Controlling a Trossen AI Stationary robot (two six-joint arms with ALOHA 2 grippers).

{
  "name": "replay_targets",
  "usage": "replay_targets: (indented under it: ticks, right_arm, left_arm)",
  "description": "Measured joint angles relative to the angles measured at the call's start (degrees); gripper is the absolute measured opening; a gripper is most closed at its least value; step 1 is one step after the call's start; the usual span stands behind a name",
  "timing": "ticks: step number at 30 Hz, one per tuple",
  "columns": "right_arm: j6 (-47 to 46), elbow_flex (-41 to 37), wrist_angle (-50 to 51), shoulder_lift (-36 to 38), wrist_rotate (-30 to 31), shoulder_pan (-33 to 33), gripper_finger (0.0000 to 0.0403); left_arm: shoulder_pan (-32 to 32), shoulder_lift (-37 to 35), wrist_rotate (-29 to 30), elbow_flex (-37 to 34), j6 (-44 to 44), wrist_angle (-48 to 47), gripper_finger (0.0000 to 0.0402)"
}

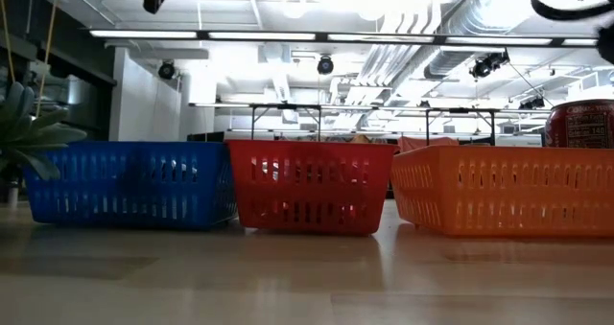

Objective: Sort candy
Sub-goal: Put the orange candy pack into the orange bin

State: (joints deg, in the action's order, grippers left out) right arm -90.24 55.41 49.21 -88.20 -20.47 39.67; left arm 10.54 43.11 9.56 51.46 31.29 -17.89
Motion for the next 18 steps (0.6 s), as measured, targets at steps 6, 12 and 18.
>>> replay_targets:
  ticks: [6,12,18]
  right_arm:
    - [-7.5,-6.0,-9.9,-0.9,2.9,1.8,0.0256]
    - [-6.7,-9.6,-10.2,-0.9,3.9,2.0,0.0256]
    - [-1.7,-11.6,-15.1,-0.9,4.9,2.0,0.0256]
  left_arm:
    - [0.4,0.7,-0.5,0.0,0.0,-0.2,0.0154]
    - [0.4,0.7,-0.5,0.0,1.3,0.1,0.0154]
    - [0.4,0.7,-0.1,0.0,1.6,0.2,0.0154]
